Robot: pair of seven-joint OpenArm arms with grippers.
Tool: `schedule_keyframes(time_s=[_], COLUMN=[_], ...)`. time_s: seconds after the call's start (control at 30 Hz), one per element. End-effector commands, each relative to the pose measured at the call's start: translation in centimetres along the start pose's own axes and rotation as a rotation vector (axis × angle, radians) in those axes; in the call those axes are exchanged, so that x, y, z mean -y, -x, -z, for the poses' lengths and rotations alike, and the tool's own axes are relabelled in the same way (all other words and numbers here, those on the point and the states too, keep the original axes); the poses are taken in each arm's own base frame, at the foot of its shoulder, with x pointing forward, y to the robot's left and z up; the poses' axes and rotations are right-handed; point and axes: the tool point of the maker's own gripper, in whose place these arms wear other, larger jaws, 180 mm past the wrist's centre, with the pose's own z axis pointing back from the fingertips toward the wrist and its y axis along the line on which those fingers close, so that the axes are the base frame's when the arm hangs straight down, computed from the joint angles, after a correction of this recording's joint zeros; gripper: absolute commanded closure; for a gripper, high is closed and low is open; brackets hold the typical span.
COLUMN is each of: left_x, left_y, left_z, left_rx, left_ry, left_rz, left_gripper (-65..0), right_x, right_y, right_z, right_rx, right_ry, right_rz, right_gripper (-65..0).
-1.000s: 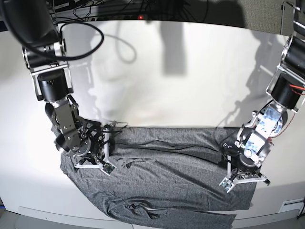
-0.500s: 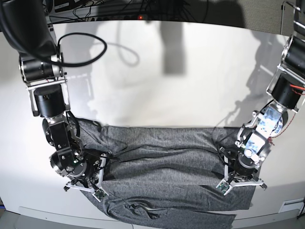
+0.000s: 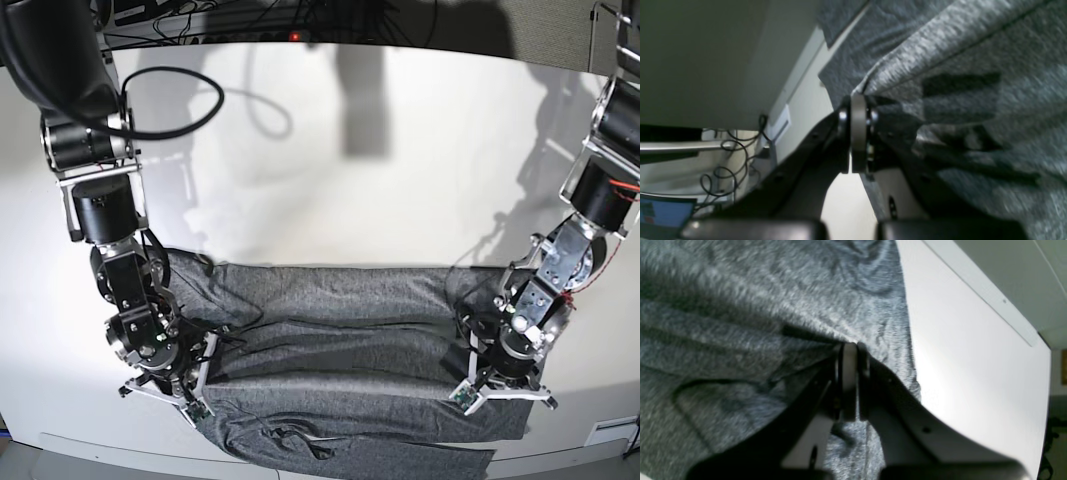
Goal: Fold the T-shirt properly
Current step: 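Hold the hem with both grippers and adjust the right gripper's grip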
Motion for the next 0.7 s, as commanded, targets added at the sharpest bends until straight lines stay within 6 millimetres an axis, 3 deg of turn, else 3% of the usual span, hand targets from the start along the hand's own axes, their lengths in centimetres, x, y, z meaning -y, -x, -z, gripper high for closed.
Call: schedule_keyframes(time_s=[0.0, 0.2, 0.33, 0.53, 0.67], left_x=[-3.3, -4.7, -4.6, -4.1, -2.9], left_y=[-2.3, -3.8, -3.5, -0.6, 1.9], left_z=[0.1, 0.2, 0.4, 1.0, 1.1], left_rx=[0.060, 0.104, 0.104, 0.034, -0.037], left_ry=[-0.071, -0.093, -0.091, -0.074, -0.051], left_rz=[0.005, 0.006, 0.005, -0.006, -0.015], left_gripper=[0.0, 0.0, 0.0, 0.0, 0.0], right_x=[2.6, 3.6, 3.9, 3.5, 1.3], right_y=[-2.6, -3.0, -3.2, -2.5, -0.3], right_z=[-0.4, -0.5, -0.5, -0.5, -0.2], right_rx=[0.061, 0.076, 0.087, 0.056, 0.016], right_ry=[0.060, 0.107, 0.113, 0.106, 0.048], right_rz=[0.010, 0.089, 0.139, 0.139, 0.119], right_gripper=[0.0, 0.0, 0.0, 0.0, 0.0])
